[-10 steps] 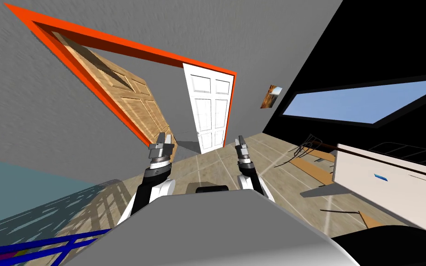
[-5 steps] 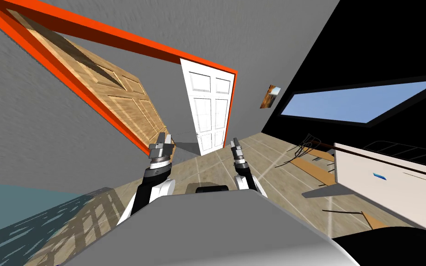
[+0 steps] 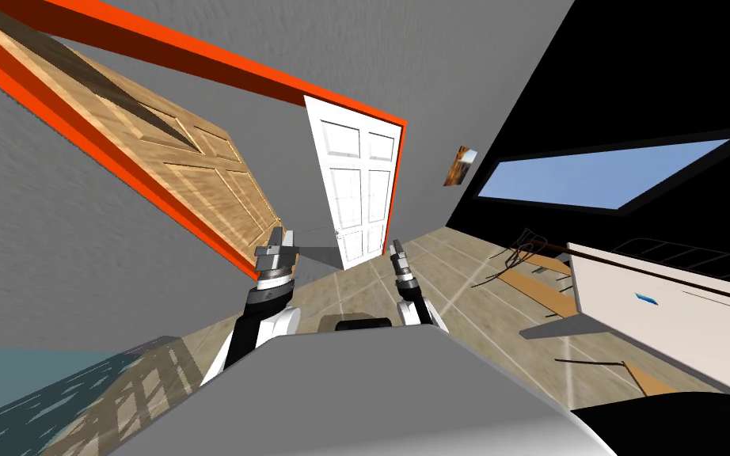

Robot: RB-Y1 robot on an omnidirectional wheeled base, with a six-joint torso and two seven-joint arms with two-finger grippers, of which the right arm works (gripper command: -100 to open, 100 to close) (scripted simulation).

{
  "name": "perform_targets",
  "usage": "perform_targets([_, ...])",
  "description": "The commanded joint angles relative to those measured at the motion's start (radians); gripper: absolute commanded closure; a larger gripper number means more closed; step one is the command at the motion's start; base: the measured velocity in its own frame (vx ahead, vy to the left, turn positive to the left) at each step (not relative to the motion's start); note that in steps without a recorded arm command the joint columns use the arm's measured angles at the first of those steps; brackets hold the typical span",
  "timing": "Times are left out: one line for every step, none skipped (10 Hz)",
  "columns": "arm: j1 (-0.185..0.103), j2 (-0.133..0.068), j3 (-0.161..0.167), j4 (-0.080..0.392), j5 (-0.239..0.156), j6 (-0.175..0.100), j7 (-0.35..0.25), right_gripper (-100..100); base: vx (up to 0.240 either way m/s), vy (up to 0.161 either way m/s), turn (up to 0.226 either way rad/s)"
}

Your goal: Push the door open

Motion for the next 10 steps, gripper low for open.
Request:
perform_targets([-0.013,-0.006,0.026,0.045,-0.001,-0.006,-0.009,-100,0.123,0.085,-0.097])
perform_targets([-0.021,-0.007,0.035,0.067,-0.001,-0.01,-0.013,-100,0.138,0.099,-0.087])
perform_targets([-0.029,-0.009,0.045,0.089,-0.002,-0.014,-0.017,-100,0.112,0.076,-0.059])
perform_targets([-0.037,-0.011,0.054,0.111,-0.002,-0.018,-0.021,-100,0.103,0.069,-0.053])
perform_targets([-0.045,-0.012,0.063,0.133,-0.003,-0.022,-0.024,-100,0.09,0.09,-0.063])
perform_targets([-0.053,-0.014,0.072,0.155,-0.003,-0.026,-0.028,-100,0.093,0.075,-0.056])
perform_targets([-0.061,-0.015,0.082,0.178,-0.004,-0.03,-0.032,-100,0.09,0.058,-0.053])
perform_targets([-0.07,-0.017,0.091,0.201,-0.004,-0.034,-0.036,-100,0.087,0.062,-0.072])
perform_targets([-0.078,-0.018,0.101,0.223,-0.005,-0.039,-0.04,-100,0.072,0.067,-0.064])
perform_targets([-0.086,-0.019,0.11,0.246,-0.005,-0.043,-0.044,-100,0.09,0.054,-0.063])
